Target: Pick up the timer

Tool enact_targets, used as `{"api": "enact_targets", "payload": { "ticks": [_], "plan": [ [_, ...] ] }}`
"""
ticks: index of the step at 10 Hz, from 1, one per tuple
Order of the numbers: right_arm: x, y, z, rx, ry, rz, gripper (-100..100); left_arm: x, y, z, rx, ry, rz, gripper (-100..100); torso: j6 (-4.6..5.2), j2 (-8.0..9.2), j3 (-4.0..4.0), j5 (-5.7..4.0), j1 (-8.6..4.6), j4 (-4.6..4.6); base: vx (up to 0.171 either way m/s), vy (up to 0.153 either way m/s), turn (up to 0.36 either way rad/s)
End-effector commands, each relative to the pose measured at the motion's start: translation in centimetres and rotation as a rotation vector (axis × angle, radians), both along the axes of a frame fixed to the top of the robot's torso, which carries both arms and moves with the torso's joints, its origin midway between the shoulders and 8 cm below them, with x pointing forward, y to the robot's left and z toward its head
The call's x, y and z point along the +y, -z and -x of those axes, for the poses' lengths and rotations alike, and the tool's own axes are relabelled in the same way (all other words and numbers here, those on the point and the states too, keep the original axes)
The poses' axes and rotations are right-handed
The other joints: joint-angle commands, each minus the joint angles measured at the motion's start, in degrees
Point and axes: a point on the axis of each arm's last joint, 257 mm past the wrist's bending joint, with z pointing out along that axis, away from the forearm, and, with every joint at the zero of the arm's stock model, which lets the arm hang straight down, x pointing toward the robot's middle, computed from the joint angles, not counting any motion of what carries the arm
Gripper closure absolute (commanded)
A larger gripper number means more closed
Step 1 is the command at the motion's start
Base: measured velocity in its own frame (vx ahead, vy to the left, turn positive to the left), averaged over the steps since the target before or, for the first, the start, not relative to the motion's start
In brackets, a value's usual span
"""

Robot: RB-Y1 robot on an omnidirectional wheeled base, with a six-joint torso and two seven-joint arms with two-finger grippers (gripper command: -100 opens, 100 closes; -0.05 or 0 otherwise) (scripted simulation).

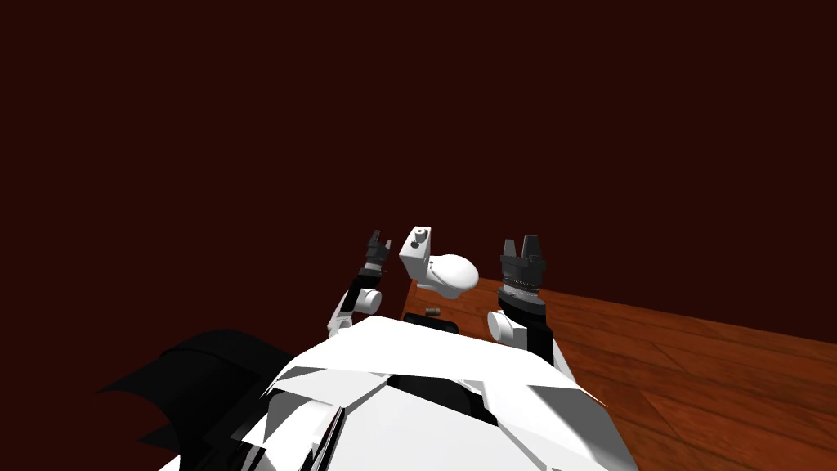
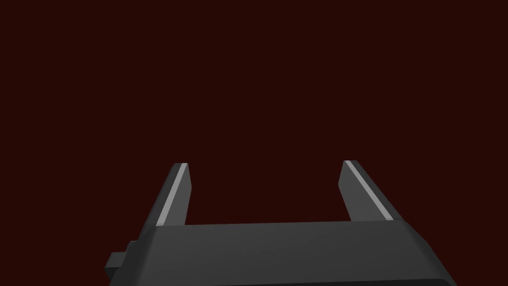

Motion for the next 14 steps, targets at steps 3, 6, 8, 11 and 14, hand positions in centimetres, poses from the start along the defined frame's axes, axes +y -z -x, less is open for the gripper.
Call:
{"api": "enact_targets", "payload": {
  "ticks": [3,6,8,11,14],
  "plan": [
    [0.0,0.0,0.0,0.000,0.000,0.000,0,-1.4,1.8,-2.1,0.085,0.060,0.019,-100,0.00,0.01,0.01,-0.01,-0.05,0.00,0.014,-0.045,-0.051],
    [0.0,0.0,0.0,0.000,0.000,0.000,0,-2.2,3.6,-3.3,0.161,0.090,0.026,-100,0.01,-0.01,0.00,-0.01,-0.08,0.00,0.014,-0.044,-0.043],
    [0.0,0.0,0.0,0.000,0.000,0.000,0,-2.9,4.6,-4.2,0.207,0.120,0.032,-100,-0.01,0.04,0.02,0.00,0.03,0.01,0.005,-0.022,-0.037],
    [0.0,0.0,0.0,0.000,0.000,0.000,0,-3.8,6.6,-5.2,0.293,0.150,0.035,-100,0.01,-0.04,-0.02,-0.02,-0.10,-0.01,0.022,-0.046,-0.049],
    [0.0,0.0,0.0,0.000,0.000,0.000,0,-5.3,8.8,-6.6,0.388,0.205,0.038,-100,-0.01,-0.03,-0.02,-0.02,-0.07,-0.01,0.024,-0.047,-0.066]
  ]
}}
